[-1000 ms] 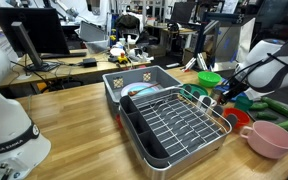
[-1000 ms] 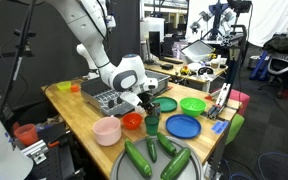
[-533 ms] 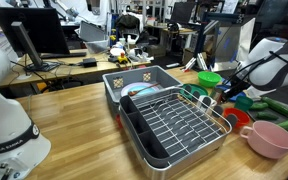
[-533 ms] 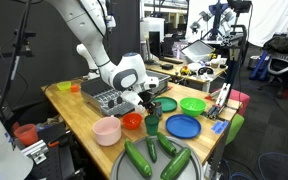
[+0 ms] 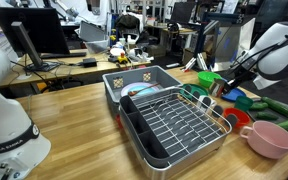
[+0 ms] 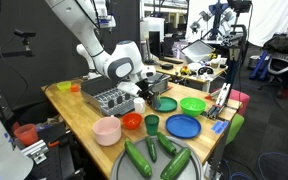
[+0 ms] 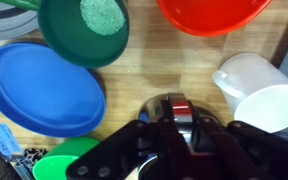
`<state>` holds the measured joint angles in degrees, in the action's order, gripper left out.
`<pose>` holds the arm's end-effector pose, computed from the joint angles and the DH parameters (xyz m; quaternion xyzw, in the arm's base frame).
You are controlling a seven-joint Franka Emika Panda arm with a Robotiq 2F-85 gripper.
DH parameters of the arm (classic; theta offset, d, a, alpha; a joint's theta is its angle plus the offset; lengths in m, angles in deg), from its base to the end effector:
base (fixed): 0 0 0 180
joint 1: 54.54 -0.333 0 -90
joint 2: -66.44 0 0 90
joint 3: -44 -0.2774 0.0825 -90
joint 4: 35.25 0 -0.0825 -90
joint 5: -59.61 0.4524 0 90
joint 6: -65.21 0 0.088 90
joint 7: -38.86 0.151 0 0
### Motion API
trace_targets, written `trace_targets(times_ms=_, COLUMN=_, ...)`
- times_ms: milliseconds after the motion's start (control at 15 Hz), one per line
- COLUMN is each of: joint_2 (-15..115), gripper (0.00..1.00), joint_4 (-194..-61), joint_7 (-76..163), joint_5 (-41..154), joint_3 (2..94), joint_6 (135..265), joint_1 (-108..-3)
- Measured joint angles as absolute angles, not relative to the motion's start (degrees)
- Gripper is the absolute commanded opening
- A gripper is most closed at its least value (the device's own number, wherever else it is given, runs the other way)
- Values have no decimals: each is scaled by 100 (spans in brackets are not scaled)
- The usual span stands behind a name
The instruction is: Pour the contents of the jug into the pink mug
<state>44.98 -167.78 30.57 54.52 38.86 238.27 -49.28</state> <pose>0.5835 0.0097 0.0776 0.9802 0.1069 0.1666 0.0092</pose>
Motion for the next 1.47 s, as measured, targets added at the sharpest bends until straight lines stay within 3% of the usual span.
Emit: trace_targets(times_ms=1467, joint_2=7812, gripper=4, joint_4=-18996, joint_7=2764, joint_5=4217, joint_3=4270, joint_6=21906, joint_1=-5150)
